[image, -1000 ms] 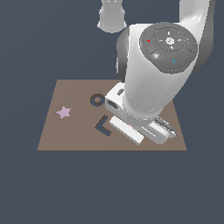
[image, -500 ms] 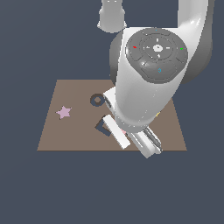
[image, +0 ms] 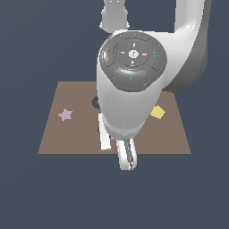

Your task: Insert a designated object into the corresponding slot on a board.

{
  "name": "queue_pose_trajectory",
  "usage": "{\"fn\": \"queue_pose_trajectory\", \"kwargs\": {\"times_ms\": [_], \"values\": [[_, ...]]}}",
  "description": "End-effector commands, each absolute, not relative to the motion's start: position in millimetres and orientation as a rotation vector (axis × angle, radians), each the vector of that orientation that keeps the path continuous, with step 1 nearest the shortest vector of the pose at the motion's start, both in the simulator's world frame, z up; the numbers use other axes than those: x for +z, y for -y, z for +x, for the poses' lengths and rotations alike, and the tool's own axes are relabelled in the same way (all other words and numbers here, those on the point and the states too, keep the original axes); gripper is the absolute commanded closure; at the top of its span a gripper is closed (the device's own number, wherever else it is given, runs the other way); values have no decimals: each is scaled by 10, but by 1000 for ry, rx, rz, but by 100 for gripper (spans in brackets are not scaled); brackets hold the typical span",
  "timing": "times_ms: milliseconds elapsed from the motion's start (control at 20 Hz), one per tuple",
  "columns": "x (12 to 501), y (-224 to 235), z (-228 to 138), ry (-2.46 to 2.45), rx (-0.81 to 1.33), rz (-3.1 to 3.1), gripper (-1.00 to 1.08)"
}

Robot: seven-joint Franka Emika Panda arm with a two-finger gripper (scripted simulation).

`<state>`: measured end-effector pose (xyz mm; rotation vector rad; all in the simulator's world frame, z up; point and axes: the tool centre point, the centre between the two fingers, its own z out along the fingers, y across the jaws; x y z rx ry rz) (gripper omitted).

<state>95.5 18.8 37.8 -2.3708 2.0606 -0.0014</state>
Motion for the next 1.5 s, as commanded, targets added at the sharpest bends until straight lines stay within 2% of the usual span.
{"fn": "queue_pose_trajectory", "kwargs": {"times_ms": [0,650,1450], "values": [[385,-103,963,-2193,-2,-2248,108],[403,211,880,-2628,-2,-1721,108],[400,306,811,-2753,-1,-1513,108]]}}
